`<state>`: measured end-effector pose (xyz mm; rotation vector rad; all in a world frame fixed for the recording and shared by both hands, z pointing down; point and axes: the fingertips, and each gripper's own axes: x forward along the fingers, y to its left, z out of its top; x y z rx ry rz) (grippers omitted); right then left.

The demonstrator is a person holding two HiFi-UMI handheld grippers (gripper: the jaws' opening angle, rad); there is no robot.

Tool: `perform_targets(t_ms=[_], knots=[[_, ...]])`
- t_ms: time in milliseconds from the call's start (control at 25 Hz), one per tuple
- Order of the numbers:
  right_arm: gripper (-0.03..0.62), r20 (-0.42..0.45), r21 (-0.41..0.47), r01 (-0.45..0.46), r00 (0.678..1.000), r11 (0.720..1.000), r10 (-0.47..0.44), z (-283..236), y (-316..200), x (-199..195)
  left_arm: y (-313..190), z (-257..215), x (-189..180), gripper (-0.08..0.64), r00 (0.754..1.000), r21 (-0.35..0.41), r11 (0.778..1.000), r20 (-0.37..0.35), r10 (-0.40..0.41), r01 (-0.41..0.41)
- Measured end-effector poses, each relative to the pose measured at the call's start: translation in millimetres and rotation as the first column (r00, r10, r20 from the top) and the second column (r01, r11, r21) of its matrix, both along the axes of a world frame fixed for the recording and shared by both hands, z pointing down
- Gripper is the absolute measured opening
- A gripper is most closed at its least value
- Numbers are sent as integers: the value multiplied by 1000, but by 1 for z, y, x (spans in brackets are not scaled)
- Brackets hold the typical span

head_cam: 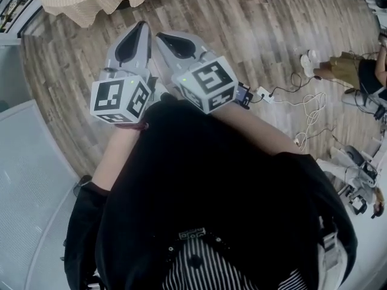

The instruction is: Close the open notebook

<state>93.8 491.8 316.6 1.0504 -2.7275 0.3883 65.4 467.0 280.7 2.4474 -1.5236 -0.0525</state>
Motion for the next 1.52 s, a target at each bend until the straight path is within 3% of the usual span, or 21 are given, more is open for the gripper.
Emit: perform_targets(t_ms=[360, 680, 920, 1280, 1520], knots=[[2, -22, 20, 9, 1000, 1000, -8, 4, -44, -85, -46, 15, -89, 3, 1000, -12, 1000, -17, -22, 22], [2, -43, 9, 34, 999, 999, -34, 9, -75, -115, -67, 27, -124, 3, 997, -31, 998, -42, -63, 62], [2, -55, 22, 117, 992, 993, -116, 11, -101, -150, -97, 27, -155, 3, 991, -18, 992, -44, -124, 124], [2, -45, 52, 152, 988, 987, -150, -5, -206, -169, -191, 19, -171, 3, 986, -27, 986, -13, -164, 163], [2, -26, 55, 167, 986, 984, -166, -21, -282, -163, -262, 3, -159, 3, 986, -18, 986, 10, -167, 167]])
